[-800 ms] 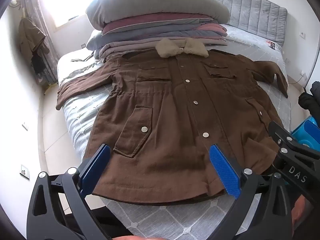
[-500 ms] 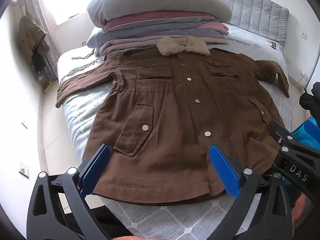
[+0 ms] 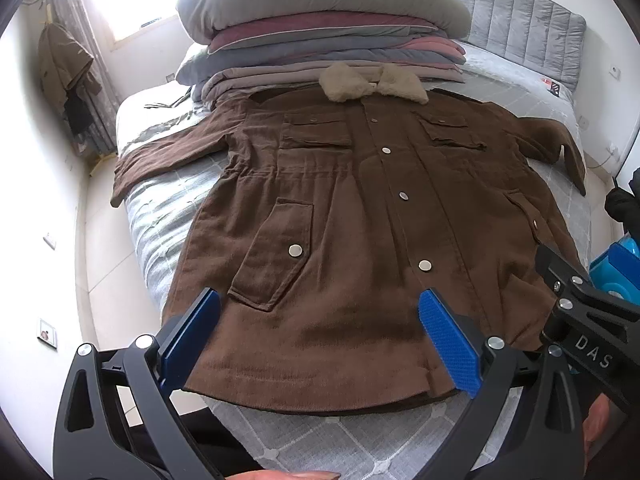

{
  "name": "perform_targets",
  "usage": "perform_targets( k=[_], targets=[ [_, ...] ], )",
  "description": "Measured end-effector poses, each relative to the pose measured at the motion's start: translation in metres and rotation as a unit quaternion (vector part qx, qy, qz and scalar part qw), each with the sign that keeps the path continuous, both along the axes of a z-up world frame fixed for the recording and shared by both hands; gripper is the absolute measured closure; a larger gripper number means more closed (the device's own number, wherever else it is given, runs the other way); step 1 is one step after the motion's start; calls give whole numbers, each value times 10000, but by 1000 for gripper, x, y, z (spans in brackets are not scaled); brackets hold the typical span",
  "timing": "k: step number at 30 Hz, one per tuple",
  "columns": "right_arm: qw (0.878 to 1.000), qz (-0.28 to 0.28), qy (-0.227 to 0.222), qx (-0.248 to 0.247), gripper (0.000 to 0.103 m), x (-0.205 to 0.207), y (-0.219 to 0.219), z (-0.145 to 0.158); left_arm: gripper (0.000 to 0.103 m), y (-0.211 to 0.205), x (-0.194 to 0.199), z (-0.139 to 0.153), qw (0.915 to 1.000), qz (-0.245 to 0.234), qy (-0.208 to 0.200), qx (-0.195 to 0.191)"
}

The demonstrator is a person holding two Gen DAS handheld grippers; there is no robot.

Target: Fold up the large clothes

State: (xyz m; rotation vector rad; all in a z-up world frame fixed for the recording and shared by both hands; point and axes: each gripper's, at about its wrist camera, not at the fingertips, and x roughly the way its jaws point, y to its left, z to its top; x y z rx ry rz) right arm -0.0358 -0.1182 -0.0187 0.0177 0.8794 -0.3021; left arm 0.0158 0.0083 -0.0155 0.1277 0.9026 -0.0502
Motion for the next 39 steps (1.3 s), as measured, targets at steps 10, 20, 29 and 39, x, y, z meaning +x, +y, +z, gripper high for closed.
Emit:
perform_targets(
  k=[10, 20, 29, 39],
  targets=[
    [10000, 5, -44, -9, 7, 8, -2, 1, 7, 1, 10, 1, 9999, 83, -73, 69],
    [10000, 3, -75, 11, 7, 16, -5, 1, 7, 7, 20, 1, 9994, 237, -227, 75],
    [10000, -2, 16, 3, 7, 22, -7, -5, 7, 9, 27, -6, 9996, 261, -136, 10],
    [10000, -39, 20, -21, 7, 25, -10, -9, 7, 5, 32, -10, 9996, 233, -127, -14]
  ],
)
